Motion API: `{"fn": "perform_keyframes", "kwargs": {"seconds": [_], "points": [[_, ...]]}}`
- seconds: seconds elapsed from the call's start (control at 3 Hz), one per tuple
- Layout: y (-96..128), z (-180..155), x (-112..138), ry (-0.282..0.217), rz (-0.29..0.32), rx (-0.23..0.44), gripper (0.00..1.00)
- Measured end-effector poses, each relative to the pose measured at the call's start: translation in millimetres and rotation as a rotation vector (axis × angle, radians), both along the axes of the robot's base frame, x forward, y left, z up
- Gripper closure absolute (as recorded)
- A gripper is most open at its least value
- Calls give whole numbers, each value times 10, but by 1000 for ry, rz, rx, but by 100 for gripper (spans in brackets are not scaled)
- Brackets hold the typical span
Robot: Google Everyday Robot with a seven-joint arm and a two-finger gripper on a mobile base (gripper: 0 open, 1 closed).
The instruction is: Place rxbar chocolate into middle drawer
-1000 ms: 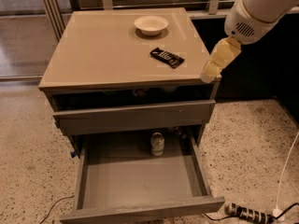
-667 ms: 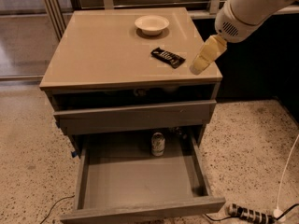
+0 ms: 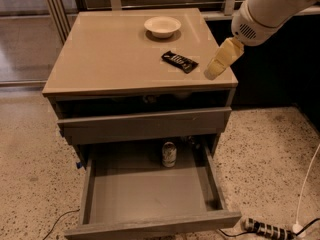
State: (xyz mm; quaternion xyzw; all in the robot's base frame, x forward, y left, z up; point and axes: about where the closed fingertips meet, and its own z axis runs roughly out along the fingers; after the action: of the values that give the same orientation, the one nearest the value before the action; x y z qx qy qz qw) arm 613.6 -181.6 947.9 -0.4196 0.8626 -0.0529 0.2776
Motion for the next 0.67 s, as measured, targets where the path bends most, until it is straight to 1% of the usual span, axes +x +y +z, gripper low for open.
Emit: {"fn": "perform_keyframes", "kwargs": {"seconds": [0.33, 0.67], "points": [[9, -48, 263, -29, -54, 24, 0], [114, -105, 539, -40, -96, 62, 0]]}}
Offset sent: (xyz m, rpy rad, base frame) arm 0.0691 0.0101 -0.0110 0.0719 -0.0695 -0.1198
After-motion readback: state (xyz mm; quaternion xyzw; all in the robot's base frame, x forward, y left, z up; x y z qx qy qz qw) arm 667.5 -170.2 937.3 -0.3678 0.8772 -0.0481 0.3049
